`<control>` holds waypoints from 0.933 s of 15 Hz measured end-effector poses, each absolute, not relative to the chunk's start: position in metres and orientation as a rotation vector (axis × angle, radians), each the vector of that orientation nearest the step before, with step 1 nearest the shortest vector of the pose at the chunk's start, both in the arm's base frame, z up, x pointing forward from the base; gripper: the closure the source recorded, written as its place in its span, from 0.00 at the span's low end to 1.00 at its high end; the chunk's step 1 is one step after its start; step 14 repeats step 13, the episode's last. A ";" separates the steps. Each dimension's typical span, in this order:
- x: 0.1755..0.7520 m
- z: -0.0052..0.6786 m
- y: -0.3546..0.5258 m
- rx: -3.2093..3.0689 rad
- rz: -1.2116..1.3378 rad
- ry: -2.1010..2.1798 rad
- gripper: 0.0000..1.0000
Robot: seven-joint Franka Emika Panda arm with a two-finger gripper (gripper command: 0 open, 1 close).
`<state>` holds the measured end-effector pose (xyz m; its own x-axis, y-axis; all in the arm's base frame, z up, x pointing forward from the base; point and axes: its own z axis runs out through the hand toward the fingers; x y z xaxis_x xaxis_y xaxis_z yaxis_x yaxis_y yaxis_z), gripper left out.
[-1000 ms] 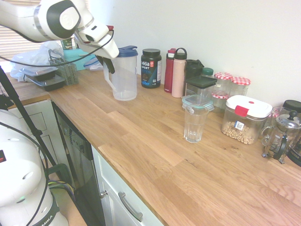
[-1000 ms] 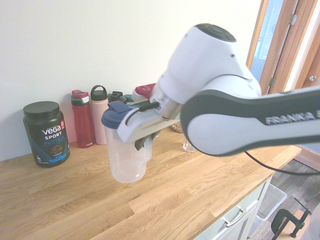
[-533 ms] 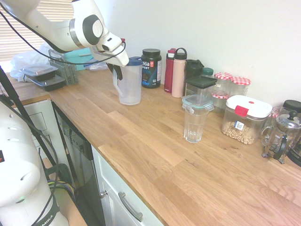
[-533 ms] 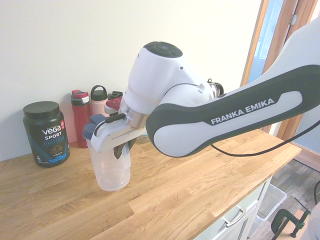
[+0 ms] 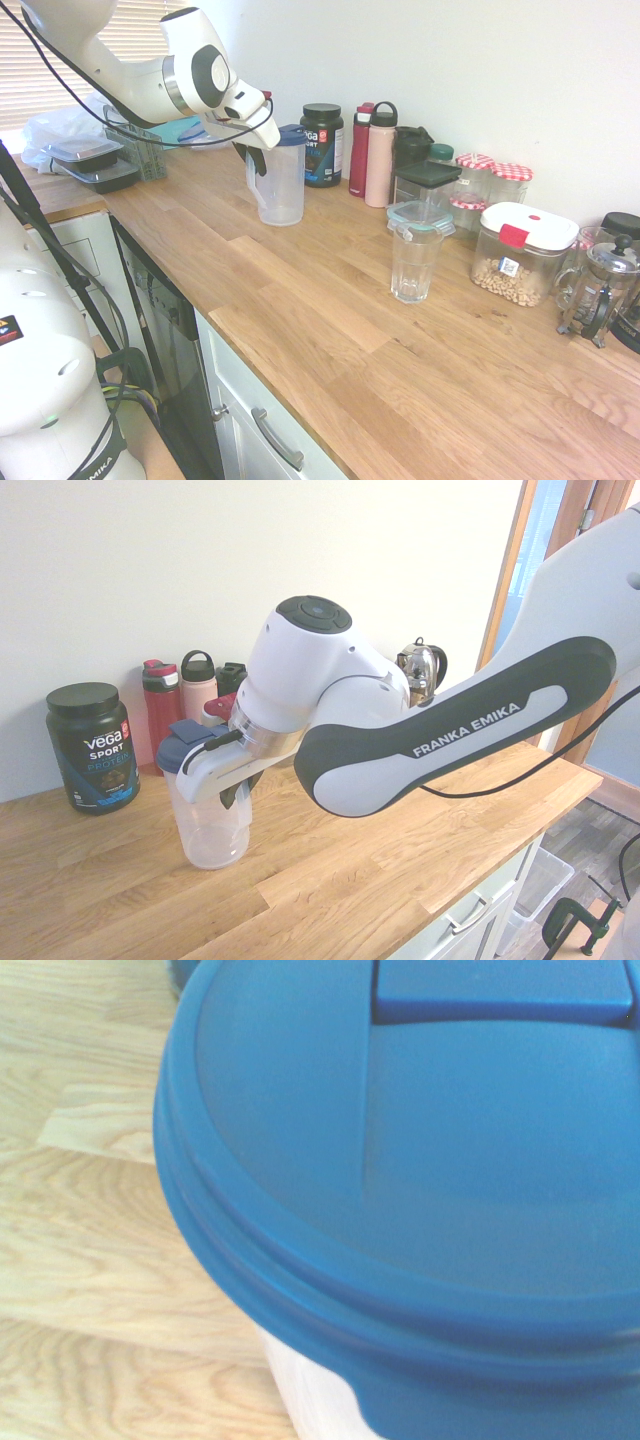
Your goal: Pour me some water
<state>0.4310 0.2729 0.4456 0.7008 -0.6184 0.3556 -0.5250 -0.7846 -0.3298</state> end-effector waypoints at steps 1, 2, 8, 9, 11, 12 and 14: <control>0.431 0.446 0.272 -2.703 -0.671 0.923 0.00; 0.431 0.445 0.272 -2.704 -0.670 0.921 0.00; 0.426 0.444 0.277 -2.715 -0.677 0.909 0.00; 0.423 0.442 0.278 -2.736 -0.670 0.912 0.00; 0.411 0.441 0.277 -2.833 -0.619 0.929 0.00; 0.401 0.440 0.277 -2.906 -0.553 0.935 0.00; 0.392 0.440 0.274 -2.975 -0.476 0.951 0.00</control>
